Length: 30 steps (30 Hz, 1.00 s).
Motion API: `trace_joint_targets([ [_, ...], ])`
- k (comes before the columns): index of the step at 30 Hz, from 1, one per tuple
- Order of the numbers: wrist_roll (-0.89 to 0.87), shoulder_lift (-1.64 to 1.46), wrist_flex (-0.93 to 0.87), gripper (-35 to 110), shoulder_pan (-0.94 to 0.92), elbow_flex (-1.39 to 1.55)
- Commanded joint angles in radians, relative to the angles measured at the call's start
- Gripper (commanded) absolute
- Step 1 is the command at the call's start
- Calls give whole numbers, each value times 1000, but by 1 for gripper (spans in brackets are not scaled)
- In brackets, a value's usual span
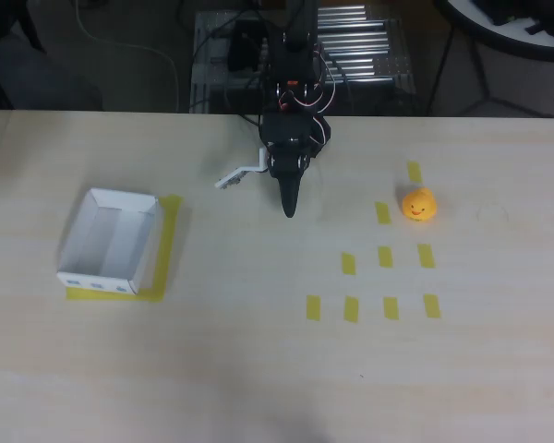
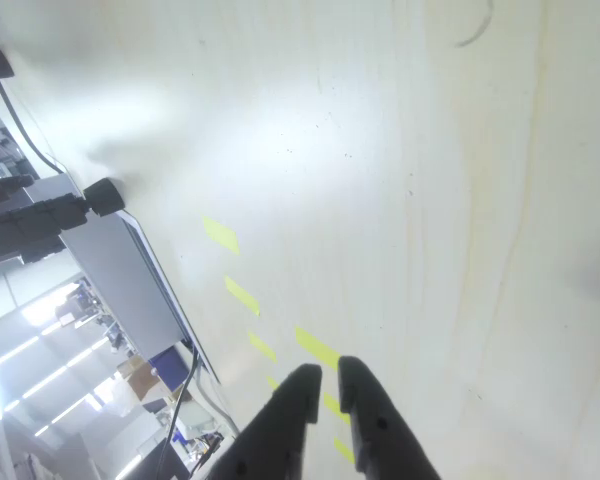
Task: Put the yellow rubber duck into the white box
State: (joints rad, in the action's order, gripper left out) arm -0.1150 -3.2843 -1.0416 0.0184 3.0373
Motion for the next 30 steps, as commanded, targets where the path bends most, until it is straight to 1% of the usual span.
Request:
trace_joint_targets([
  [1, 6, -52, 6, 0, 18, 11],
  [4, 21, -52, 9, 0, 11, -31],
  [10, 46, -41, -57, 0, -21, -166],
  [15, 49, 52, -80, 0, -29, -256],
  [21, 44, 282, -89, 0, -3, -468],
  [27, 44, 529, -224, 0, 60, -773],
  [30, 48, 624, -261, 0, 95, -864],
])
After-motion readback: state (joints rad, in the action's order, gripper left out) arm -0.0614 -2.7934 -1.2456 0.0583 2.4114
